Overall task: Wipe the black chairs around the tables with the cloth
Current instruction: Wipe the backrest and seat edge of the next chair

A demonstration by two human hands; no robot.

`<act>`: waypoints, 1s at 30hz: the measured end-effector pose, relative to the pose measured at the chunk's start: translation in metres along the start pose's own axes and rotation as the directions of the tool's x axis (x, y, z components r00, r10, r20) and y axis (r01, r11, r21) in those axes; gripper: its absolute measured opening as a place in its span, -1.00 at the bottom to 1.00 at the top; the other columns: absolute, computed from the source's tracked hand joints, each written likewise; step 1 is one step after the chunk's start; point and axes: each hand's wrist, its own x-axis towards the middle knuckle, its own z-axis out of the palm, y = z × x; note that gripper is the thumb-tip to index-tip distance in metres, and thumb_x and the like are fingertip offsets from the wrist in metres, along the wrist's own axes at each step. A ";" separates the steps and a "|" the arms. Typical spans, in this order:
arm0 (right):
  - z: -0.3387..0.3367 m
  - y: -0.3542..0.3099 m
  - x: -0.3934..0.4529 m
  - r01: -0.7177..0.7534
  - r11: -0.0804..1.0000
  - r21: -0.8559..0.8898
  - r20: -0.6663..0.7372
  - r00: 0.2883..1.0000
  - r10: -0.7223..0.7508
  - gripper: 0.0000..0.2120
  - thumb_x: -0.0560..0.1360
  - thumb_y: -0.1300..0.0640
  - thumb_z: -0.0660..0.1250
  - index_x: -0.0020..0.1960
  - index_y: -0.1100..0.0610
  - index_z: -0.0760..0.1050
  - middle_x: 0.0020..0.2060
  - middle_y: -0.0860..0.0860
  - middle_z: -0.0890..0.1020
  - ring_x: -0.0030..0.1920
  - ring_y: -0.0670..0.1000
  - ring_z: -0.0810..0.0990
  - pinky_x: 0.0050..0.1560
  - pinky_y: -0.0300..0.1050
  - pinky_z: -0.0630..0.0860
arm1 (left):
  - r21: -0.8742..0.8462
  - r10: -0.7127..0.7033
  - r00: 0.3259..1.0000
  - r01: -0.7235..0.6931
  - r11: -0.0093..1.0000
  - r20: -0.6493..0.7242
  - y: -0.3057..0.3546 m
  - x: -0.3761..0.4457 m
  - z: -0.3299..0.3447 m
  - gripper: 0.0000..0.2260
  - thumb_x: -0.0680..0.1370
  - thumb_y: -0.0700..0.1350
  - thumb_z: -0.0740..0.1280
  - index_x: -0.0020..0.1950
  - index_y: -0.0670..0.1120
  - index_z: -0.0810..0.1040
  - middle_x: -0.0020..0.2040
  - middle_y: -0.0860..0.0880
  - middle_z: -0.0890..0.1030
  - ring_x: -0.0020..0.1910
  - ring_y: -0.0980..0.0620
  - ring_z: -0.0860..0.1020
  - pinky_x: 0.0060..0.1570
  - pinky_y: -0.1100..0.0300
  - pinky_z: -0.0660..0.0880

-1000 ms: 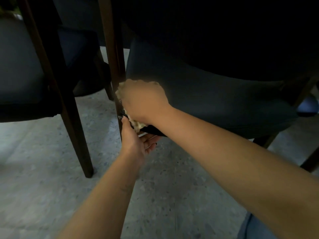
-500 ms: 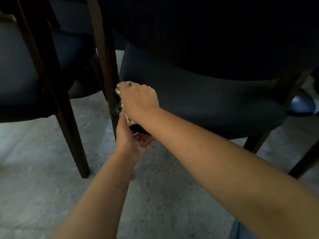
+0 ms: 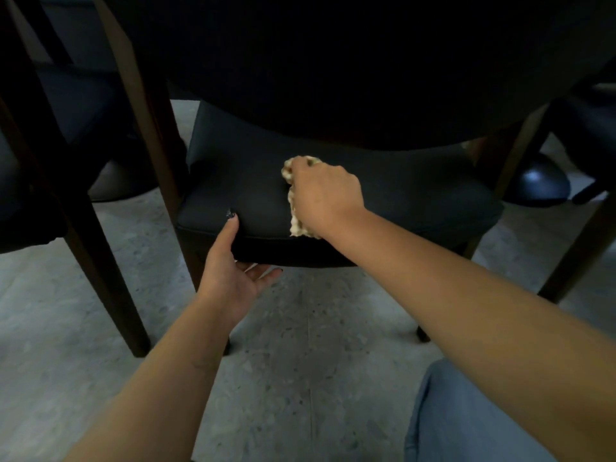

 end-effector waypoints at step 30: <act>-0.013 0.179 -0.059 -0.479 0.806 0.348 -0.128 0.827 0.547 -0.70 0.61 0.13 0.13 0.29 0.14 0.48 0.04 0.17 0.59 -0.02 0.08 0.55 0.04 -0.09 0.43 | 0.142 0.064 0.993 -0.078 0.987 0.100 0.000 0.013 -0.016 -0.45 0.35 0.24 0.39 0.25 0.02 0.44 0.17 -0.06 0.61 0.10 -0.08 0.62 0.06 -0.03 0.53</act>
